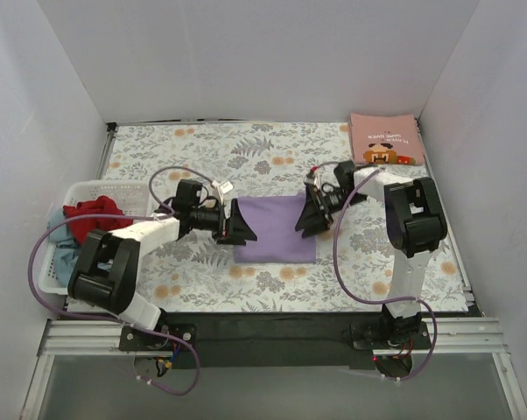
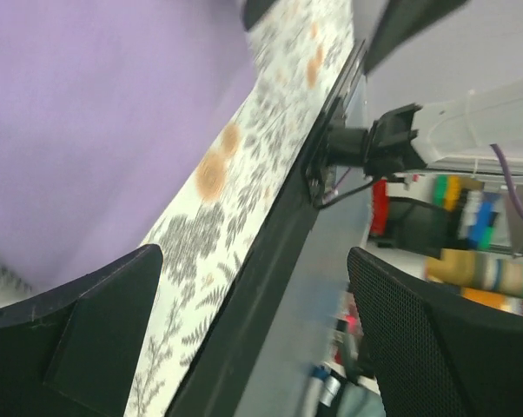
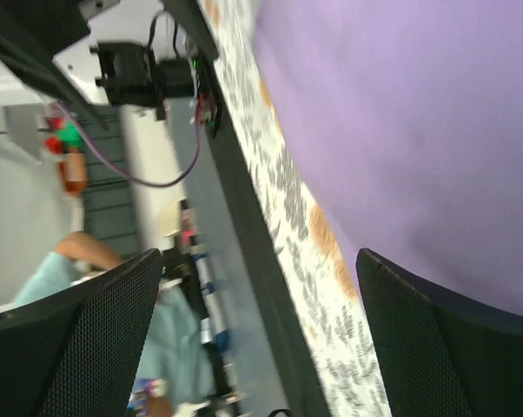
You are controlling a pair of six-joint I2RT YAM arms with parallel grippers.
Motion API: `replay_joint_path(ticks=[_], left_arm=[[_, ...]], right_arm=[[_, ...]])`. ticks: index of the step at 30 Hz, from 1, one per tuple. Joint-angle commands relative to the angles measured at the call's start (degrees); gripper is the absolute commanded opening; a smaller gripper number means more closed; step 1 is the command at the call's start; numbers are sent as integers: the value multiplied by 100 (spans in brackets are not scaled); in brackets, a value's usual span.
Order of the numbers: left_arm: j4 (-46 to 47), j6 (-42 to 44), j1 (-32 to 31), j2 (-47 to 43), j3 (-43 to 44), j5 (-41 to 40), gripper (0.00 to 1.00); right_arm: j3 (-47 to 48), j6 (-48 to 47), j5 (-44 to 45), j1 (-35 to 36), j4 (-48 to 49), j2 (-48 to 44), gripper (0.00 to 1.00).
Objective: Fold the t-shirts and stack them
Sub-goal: Fold the tshirt
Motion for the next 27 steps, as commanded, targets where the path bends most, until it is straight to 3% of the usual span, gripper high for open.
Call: replay_joint_path(ticks=[1,7,9,13,17,21,27], left_arm=[[-199,309,9,-346,843,-237,88],[1030,-472,9,1145,1828,-616,88],[1584,-789,-17,1516,2152,-677,88],[1778,-842,9,2369,2645,-985,88],[2251,-912,271,3063,2471,-1266,88],[2568,-1290,588,3355,2216,-1249,88],[2588,-1353,940,2987,2014,-1029,88]], right_arm=[[1488,-146,75,-77,-353,-429,98],[2878,704,173,-76,481,704,98],[3020,926,67,-68,675,1109,98],[3082,1339,49,-76,1228,1610,98],[3029,1375,409,-208,1694,2093,99],[3125,1410,568,-375,1836,2568,98],[3740,1366,858,-603,1836,2464,98]])
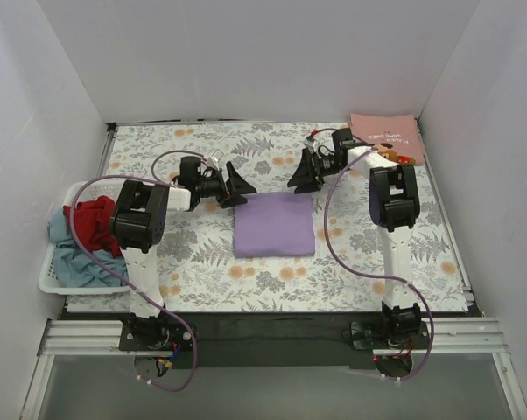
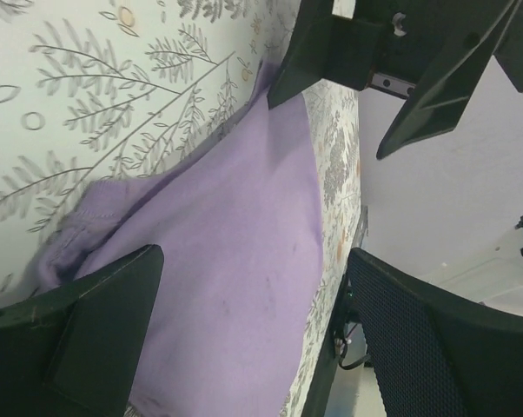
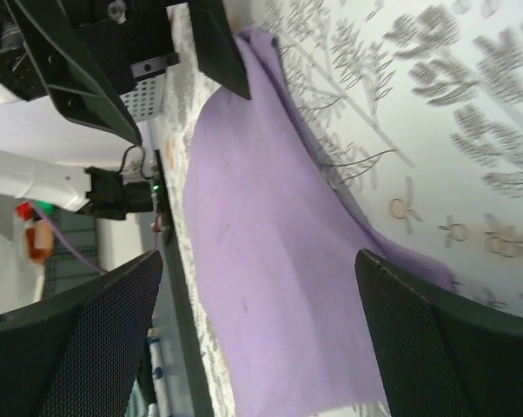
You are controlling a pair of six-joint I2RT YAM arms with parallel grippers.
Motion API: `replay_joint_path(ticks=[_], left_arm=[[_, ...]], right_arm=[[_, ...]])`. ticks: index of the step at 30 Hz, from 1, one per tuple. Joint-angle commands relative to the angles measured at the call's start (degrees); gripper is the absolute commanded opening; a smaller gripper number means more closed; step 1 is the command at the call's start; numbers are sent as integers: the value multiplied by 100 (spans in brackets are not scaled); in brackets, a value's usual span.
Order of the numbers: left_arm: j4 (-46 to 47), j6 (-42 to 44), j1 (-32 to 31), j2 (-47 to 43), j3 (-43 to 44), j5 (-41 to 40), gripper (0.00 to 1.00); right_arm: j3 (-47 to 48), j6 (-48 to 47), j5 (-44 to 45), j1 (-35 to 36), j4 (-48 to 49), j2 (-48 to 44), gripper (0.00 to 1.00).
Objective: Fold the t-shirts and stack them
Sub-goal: Fold the tshirt
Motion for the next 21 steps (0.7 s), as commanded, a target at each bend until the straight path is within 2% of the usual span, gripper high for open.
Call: replay_joint_path(ticks=[1,5,7,8,9,10,12,14,15,16,17,19,21], left_arm=[[-284,256,298,-446,-148,-404,88],[-1494,1511,281,-1317,194,-570,88],[-2128,2880,219,-1634,528,-974,89],[-2618,3355,167,-2045,572,-1114,88],[-2658,4229,140,-2275,538,-1299,89],[-2641,4604,122,-2582,311,-1518,88],[-2632,5325,17,-3286,99,-1730,89],[-3085,5775,-70,-3612,80,-1820,89],[-3411,6124,-115,-3726,168,-1619,89],[-3719,6789,-193,-3728,256,-1434,89],[-4166,6996,-533,-3710,378,-1519,89],[-4223,7443,-1018,-3762,231,-1975,89],[-4057,7884,-1835,-3841,-304,-2476,89]], right_arm=[[614,-172,921,-302,321,14,98],[784,-434,1035,-329,312,-715,98],[557,-760,1481,-303,312,-1435,98],[277,-1144,1684,-285,303,-1977,98],[74,-1313,1930,-276,303,-2261,98],[-111,-1524,2454,-250,312,-2542,98],[-630,-2006,2906,-232,364,-3333,98],[-1242,-2158,3276,-241,653,-4000,98],[-1490,-1811,3416,-258,907,-4186,98],[-1771,-1590,4009,-258,1040,-4362,98],[-1965,-1474,4033,-276,1042,-4582,98],[-2554,-1412,3536,-355,989,-4724,98],[-2958,-1106,3374,-399,849,-4795,98]])
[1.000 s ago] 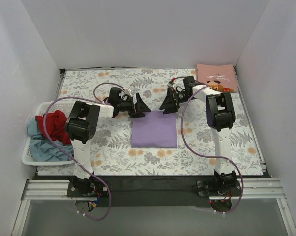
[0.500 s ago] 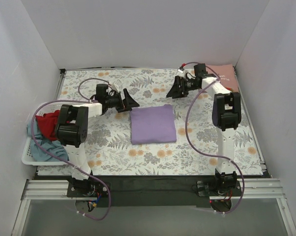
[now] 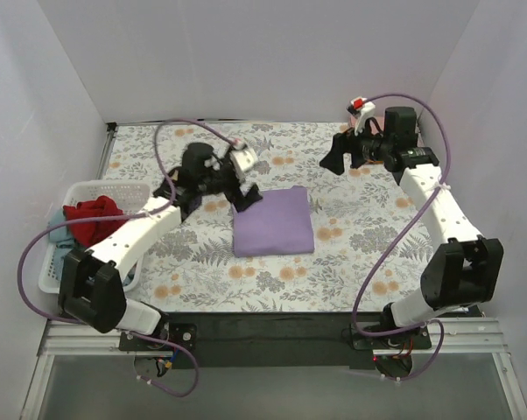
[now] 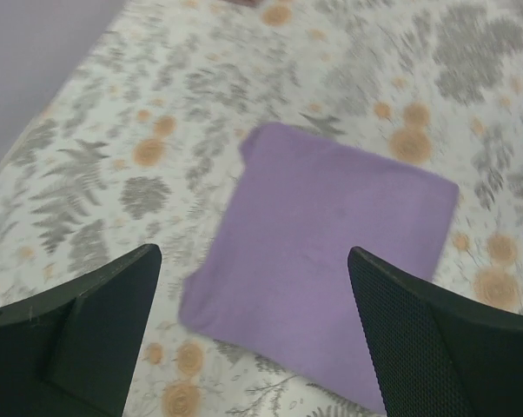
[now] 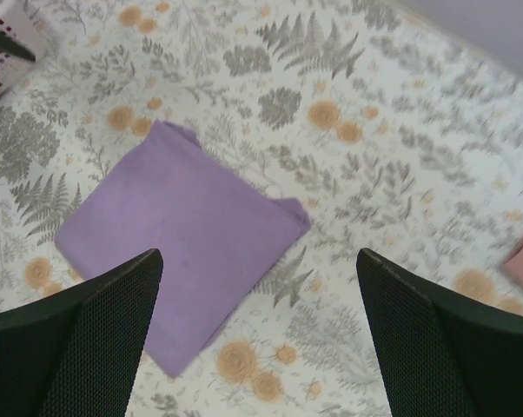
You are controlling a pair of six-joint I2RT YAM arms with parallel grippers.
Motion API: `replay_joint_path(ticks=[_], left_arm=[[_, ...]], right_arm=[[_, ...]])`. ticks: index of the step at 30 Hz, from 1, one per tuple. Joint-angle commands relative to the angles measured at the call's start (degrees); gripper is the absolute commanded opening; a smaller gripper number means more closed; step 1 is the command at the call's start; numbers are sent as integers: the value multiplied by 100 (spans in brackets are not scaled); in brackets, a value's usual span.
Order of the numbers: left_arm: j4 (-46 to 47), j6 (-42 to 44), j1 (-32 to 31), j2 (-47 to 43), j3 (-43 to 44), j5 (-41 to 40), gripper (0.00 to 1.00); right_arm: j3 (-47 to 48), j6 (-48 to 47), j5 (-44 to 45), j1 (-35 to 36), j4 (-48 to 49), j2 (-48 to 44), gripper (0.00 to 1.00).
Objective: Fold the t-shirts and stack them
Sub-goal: Fold the tshirt
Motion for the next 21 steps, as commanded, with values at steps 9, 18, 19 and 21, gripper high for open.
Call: replay_joint_path(ticks=[9,18,19,21], left_arm=[[1095,2484,-3509,921,-1608,-2688,75],[1773,2168,-4046,2713,-677,-3269,52],[1843,2168,-4064,2838,-615,-3348,50],[1958,2133,-4073,3110,-545,-3603,48]], right_arm=[[-2093,2028,-281,-591,179,181,99],[-2998,3126,-561,-1101,873,76,98],[-3042,3258,-693,-1136,926,67,98],[-3243,3399,-799,-1215,1127,-12,98]])
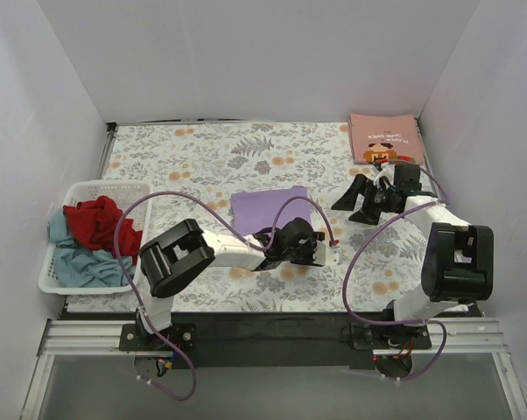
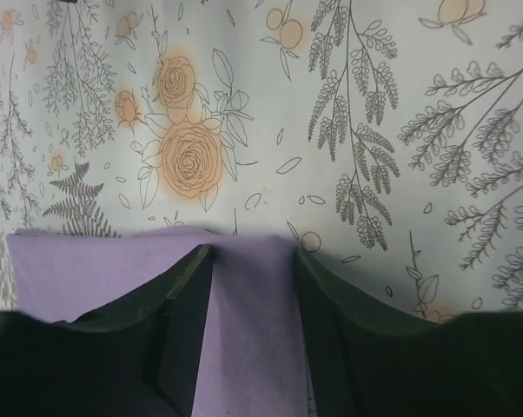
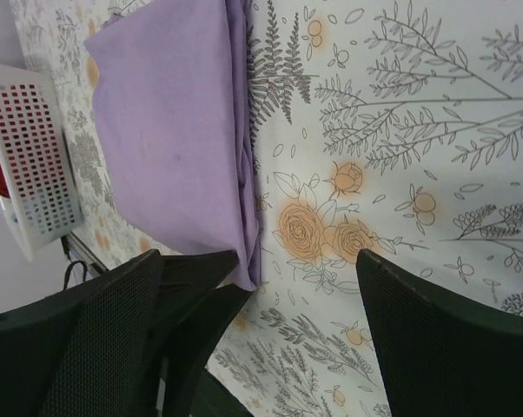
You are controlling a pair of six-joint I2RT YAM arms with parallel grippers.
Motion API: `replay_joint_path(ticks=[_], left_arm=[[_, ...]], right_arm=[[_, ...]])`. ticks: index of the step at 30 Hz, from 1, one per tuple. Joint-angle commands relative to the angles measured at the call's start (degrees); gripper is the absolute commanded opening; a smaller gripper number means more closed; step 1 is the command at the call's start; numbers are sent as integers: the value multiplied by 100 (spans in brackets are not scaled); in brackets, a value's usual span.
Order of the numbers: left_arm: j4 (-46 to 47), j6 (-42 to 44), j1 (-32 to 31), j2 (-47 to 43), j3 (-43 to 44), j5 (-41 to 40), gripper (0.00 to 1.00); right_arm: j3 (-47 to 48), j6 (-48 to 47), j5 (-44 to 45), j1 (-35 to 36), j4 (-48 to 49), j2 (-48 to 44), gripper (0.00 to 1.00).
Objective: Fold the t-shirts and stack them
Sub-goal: Fold the tshirt, then neatly place the folded tshirt to the corner
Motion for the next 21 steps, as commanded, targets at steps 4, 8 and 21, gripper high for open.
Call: replay_joint_path(ticks=[4,8,21], left_arm=[[217,-101,-45,345,142,-562,19],[-89,-722,139,-41,378,-46,0],[-522,-1630,746,-781,705,1275,0]], right_arm=[[-651,768,-509,-121,891,-452,98],[-1670,1524,-773,10,2391,-734,98],[-2376,3852,-10,1382,5470,47,98]])
